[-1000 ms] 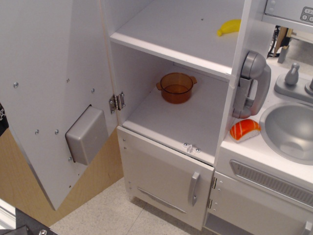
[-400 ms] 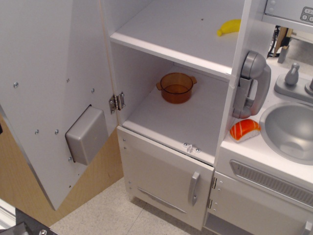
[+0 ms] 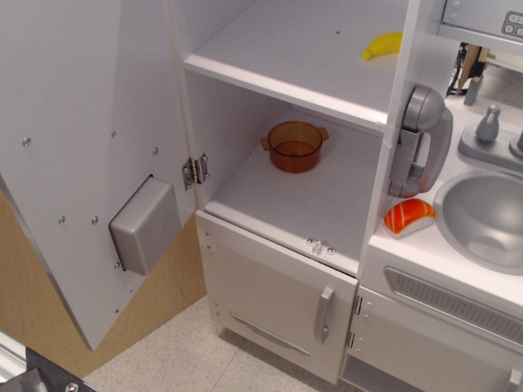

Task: Close fridge

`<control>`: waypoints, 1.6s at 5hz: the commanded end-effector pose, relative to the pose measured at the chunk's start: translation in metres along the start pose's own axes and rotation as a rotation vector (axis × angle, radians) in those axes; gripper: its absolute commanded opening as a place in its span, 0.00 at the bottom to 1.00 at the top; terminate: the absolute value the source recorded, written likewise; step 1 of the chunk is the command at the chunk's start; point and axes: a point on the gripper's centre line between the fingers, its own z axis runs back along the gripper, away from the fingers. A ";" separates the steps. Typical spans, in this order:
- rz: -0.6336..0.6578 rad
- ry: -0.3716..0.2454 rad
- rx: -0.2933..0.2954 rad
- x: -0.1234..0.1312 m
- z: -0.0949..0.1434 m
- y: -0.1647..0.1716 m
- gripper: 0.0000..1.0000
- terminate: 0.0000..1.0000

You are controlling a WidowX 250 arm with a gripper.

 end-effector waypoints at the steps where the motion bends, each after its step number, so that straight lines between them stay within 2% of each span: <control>1: 0.089 -0.041 0.064 0.033 -0.001 0.020 1.00 0.00; 2: 0.087 -0.035 0.070 0.038 -0.005 0.015 1.00 0.00; 3: -0.015 -0.040 0.051 0.031 -0.006 -0.003 1.00 0.00; 4: -0.087 -0.045 0.018 0.019 -0.002 -0.026 1.00 0.00; 5: -0.126 -0.021 -0.015 0.011 0.000 -0.050 1.00 0.00; 6: -0.122 -0.012 -0.031 0.016 0.003 -0.074 1.00 0.00; 7: -0.069 -0.038 -0.034 0.040 0.000 -0.073 1.00 0.00; 8: -0.033 -0.053 -0.014 0.055 -0.002 -0.073 1.00 0.00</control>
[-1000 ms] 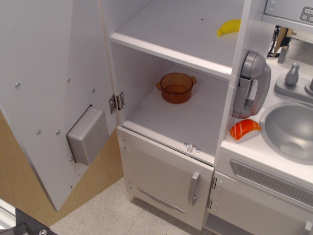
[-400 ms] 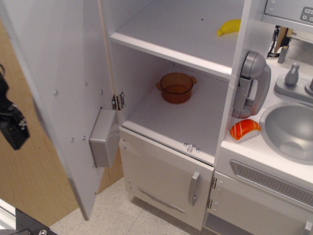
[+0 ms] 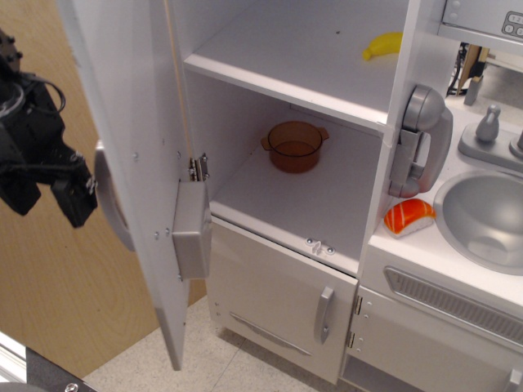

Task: Close fridge

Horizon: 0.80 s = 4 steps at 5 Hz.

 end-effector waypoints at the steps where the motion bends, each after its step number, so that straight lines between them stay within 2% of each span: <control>1: 0.030 -0.036 0.026 0.026 0.005 -0.003 1.00 0.00; 4: 0.019 -0.024 0.004 0.054 -0.007 -0.048 1.00 0.00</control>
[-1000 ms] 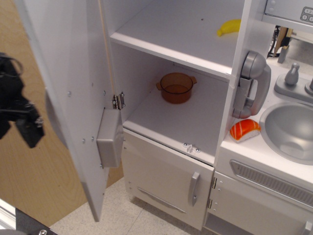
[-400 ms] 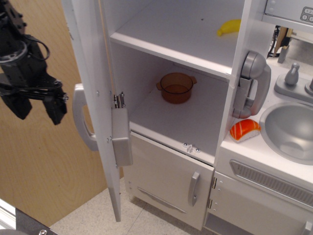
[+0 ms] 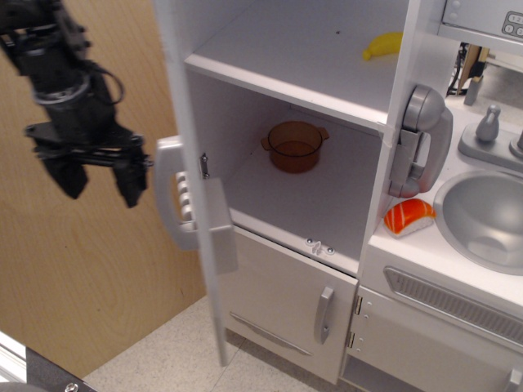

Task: Close fridge

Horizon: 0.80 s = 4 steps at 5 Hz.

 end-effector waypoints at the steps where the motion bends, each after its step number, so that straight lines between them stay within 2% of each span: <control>1: -0.002 -0.061 0.001 0.032 0.007 -0.021 1.00 0.00; 3: -0.033 -0.151 -0.023 0.070 0.013 -0.040 1.00 0.00; 4: -0.042 -0.168 -0.028 0.082 0.015 -0.047 1.00 0.00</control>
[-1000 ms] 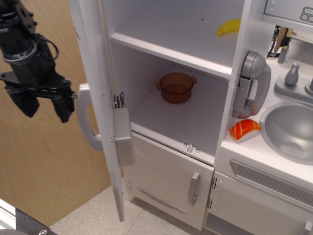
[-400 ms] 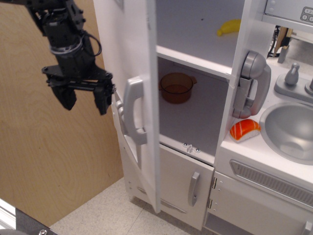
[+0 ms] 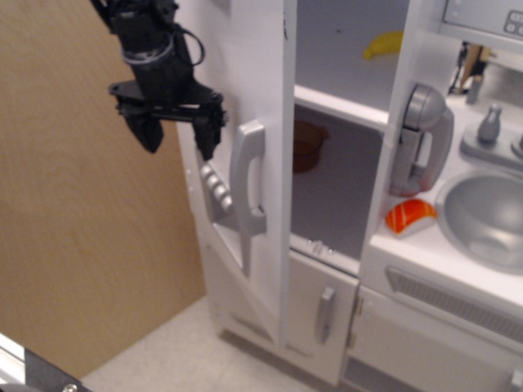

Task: Close fridge

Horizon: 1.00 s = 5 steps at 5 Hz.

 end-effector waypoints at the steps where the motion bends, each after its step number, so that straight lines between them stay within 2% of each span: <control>1: -0.026 -0.075 0.004 0.035 0.013 -0.013 1.00 0.00; 5: 0.018 -0.095 0.006 0.069 0.011 -0.022 1.00 0.00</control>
